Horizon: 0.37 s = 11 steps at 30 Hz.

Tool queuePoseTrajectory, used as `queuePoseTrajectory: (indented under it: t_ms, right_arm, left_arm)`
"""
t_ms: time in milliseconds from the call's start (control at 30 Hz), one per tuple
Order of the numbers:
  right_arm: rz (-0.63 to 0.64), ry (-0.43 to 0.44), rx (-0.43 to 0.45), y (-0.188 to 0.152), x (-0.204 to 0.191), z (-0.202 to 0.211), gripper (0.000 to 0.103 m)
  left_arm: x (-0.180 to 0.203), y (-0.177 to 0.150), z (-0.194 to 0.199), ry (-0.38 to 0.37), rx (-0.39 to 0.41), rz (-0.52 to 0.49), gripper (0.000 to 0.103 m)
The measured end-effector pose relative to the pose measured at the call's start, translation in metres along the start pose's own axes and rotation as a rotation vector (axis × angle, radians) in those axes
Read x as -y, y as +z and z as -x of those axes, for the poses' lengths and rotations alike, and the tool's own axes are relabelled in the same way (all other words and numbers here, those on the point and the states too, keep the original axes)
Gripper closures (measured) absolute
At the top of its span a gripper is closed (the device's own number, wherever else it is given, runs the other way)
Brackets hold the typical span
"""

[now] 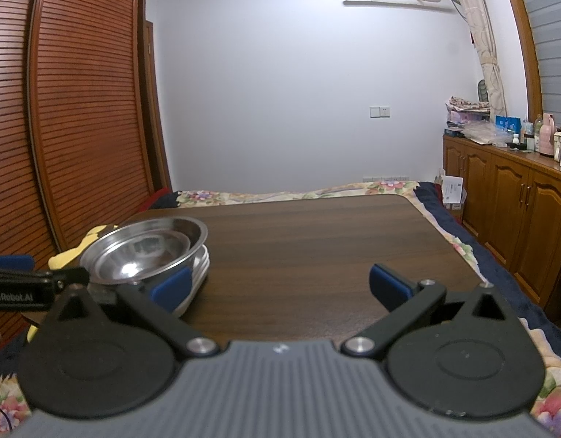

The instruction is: Organize plates and bowls

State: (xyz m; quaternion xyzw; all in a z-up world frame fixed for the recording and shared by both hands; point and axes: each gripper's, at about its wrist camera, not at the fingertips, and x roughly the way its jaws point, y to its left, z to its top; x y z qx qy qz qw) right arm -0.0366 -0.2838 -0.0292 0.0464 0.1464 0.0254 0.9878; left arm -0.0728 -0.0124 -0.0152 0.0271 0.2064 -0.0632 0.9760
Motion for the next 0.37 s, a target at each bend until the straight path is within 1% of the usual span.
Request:
queuePoseTrajectory:
  t_ms: [367]
  right_arm:
    - [-0.001,-0.004,0.003,-0.0003,0.0011,0.0004,0.0]
  left_arm:
    - [0.0005,-0.0002,0.0,0.0,-0.002,0.0,0.0]
